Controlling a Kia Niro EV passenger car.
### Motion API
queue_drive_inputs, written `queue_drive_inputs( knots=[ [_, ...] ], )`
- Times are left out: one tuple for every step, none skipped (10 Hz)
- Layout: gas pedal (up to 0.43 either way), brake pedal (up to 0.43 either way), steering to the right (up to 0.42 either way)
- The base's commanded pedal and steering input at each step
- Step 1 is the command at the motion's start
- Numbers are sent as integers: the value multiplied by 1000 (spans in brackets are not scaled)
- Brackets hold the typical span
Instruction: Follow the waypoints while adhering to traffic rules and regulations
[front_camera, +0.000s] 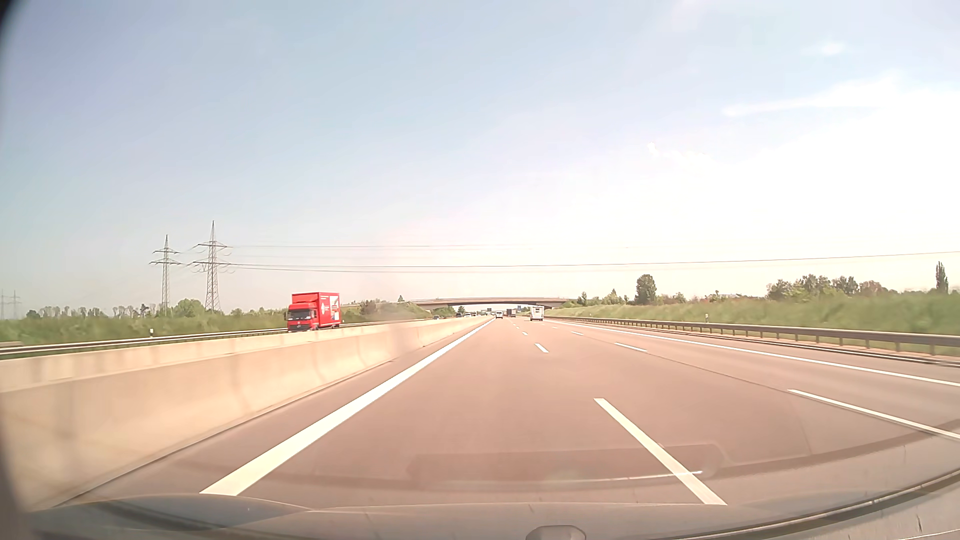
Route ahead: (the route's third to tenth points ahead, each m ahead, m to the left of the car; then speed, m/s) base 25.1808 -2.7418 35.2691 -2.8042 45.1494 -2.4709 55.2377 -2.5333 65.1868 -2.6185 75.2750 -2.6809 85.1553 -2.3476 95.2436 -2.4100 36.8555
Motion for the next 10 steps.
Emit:
queue_drive_inputs(
  knots=[
    [331, 0, 3],
    [331, 0, 3],
    [331, 0, 3],
    [331, 0, 3],
    [331, 0, 3],
    [331, 0, 3],
    [331, 0, 2],
    [331, 0, 2],
    [331, 0, 2],
    [331, 0, 2]
  ],
)
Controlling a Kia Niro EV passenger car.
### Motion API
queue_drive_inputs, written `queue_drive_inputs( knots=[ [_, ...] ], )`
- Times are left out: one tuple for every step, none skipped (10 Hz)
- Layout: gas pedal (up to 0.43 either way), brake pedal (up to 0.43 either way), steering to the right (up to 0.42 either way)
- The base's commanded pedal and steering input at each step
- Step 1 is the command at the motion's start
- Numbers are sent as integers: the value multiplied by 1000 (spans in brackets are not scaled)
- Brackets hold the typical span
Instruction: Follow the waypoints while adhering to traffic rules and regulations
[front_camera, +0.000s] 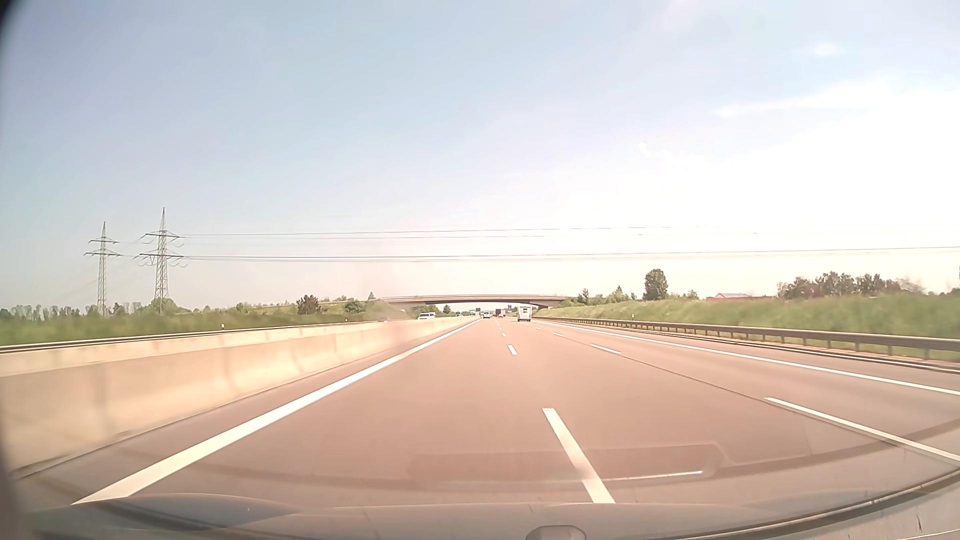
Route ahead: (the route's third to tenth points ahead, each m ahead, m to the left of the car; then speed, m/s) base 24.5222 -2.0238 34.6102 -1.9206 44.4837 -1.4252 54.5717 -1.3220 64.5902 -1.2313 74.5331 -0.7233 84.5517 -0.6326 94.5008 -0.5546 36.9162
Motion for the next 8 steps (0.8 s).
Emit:
queue_drive_inputs(
  knots=[
    [331, 0, 2],
    [331, 0, 1],
    [331, 0, 1],
    [331, 0, 1],
    [331, 0, 1],
    [331, 0, 1],
    [331, 0, 1],
    [331, 0, 1]
  ],
)
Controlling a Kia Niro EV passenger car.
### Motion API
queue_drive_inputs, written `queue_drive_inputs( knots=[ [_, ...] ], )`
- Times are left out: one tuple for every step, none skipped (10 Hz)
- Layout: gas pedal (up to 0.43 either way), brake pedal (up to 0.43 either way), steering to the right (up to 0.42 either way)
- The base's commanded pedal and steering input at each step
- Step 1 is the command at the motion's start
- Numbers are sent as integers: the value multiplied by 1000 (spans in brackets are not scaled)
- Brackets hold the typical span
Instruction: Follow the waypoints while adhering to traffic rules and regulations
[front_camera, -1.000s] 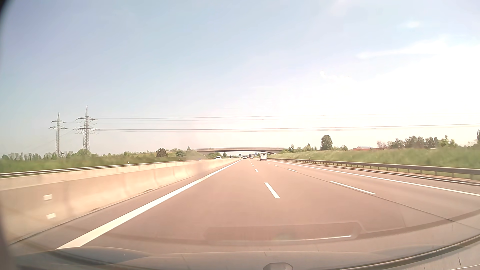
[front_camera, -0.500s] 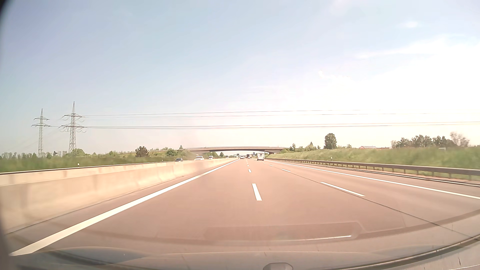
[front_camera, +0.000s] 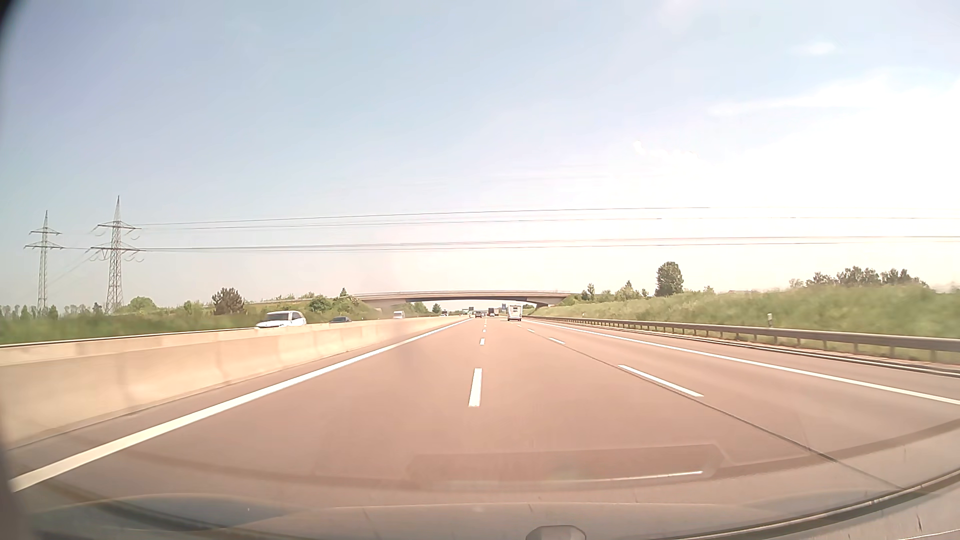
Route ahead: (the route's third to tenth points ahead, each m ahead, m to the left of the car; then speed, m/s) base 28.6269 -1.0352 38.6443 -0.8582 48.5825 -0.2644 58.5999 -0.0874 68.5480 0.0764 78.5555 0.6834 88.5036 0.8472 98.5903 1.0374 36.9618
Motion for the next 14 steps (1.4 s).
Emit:
queue_drive_inputs(
  knots=[
    [331, 0, 1],
    [331, 0, 0],
    [331, 0, 0],
    [331, 0, -1],
    [331, 0, -1],
    [331, 0, -2],
    [331, 0, -2],
    [331, 0, -2],
    [331, 0, -2],
    [331, 0, -2],
    [331, 0, -2],
    [331, 0, -2],
    [331, 0, -3],
    [331, 0, -4]
  ],
)
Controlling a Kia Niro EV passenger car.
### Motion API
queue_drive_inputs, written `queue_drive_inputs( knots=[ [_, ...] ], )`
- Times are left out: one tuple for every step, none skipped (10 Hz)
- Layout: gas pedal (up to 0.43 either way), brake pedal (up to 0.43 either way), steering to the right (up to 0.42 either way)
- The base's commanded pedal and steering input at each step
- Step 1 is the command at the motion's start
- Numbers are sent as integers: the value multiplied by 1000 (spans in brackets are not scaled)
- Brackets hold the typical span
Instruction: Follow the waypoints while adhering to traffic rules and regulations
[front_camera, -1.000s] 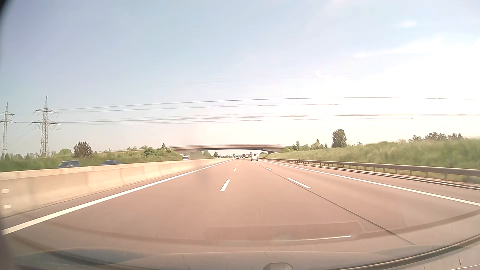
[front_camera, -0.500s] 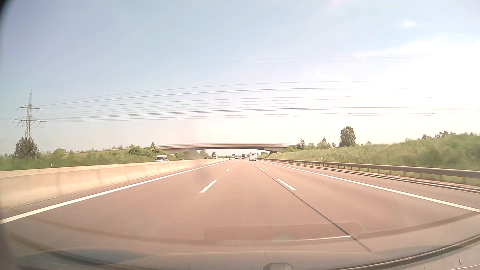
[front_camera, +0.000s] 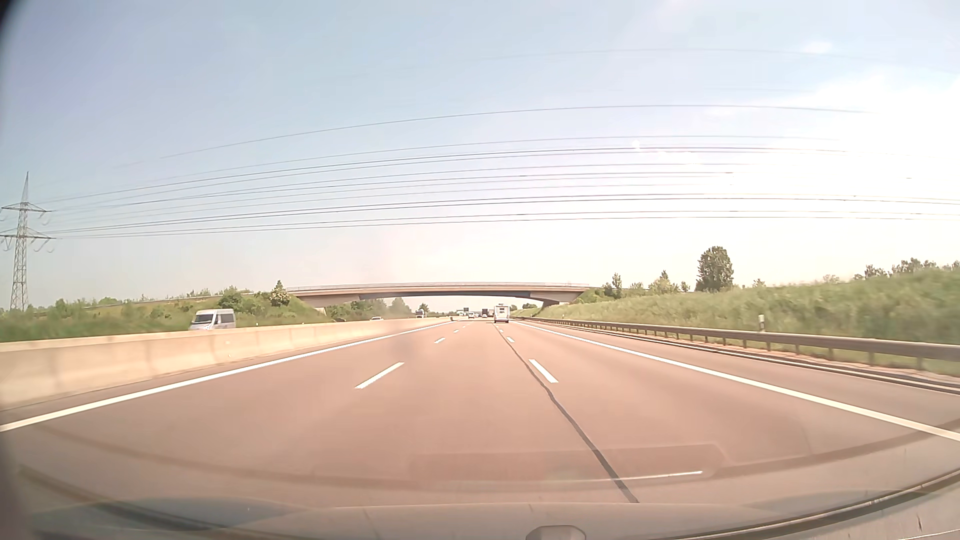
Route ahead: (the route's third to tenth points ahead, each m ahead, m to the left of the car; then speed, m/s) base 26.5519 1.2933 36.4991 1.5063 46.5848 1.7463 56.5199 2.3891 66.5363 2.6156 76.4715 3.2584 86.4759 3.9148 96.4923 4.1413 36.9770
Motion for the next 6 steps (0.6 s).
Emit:
queue_drive_inputs(
  knots=[
    [331, 0, -4],
    [331, 0, -4],
    [331, 0, -5],
    [331, 0, -5],
    [331, 0, -5],
    [331, 0, -5]
  ],
)
